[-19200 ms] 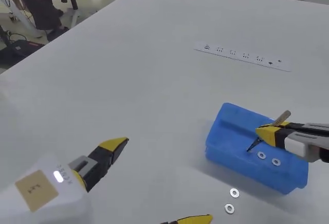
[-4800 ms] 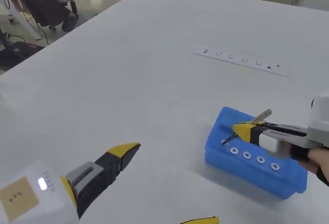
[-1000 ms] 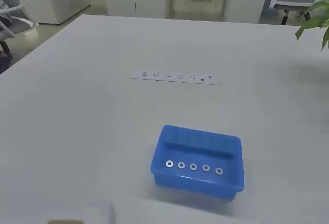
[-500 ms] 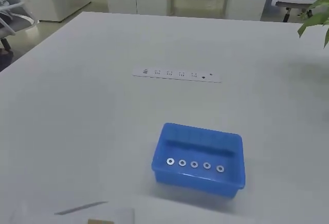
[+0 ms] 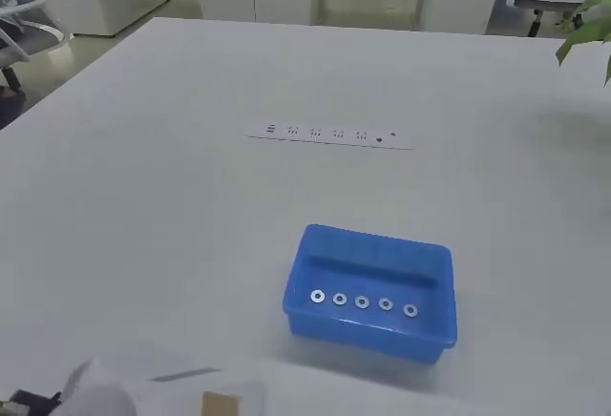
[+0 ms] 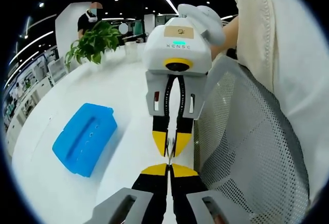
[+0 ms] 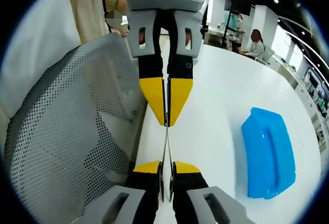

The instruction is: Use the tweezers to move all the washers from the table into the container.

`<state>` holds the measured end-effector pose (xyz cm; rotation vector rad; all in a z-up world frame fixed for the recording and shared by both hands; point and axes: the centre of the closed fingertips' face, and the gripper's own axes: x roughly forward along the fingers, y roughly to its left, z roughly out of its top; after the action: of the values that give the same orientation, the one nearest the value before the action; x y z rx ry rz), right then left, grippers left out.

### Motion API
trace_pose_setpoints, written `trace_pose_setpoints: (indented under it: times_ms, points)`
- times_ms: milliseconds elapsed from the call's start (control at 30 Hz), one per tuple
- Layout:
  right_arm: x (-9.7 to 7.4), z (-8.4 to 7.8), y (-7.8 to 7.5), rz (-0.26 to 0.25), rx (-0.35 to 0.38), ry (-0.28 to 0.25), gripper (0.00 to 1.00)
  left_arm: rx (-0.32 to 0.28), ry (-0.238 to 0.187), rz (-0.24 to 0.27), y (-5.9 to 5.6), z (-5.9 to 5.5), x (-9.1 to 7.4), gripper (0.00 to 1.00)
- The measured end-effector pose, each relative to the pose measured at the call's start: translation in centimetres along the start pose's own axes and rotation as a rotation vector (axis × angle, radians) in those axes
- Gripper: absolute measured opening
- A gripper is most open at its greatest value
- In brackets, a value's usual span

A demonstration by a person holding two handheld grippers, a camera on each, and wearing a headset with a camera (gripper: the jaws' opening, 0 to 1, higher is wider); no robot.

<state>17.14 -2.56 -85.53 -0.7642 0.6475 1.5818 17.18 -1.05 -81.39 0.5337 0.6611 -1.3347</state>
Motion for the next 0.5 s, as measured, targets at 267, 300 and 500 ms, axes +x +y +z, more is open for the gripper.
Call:
trace_pose_setpoints:
  times_ms: [267,300,500]
  points:
    - [0.4,-0.5,-0.2,-0.005,0.066,-0.032,0.05,0.004,0.067,-0.019,0.4,-1.7,0.5,0.0]
    - [0.4,-0.5,-0.2,-0.006,0.069,-0.038,0.05,0.004,0.075,-0.02,0.4,-1.9,0.6,0.0]
    - [1.0,-0.6,-0.5,-0.005,0.079,-0.05,0.05,0.0,0.112,-0.024,0.9,-3.2,1.1,0.0]
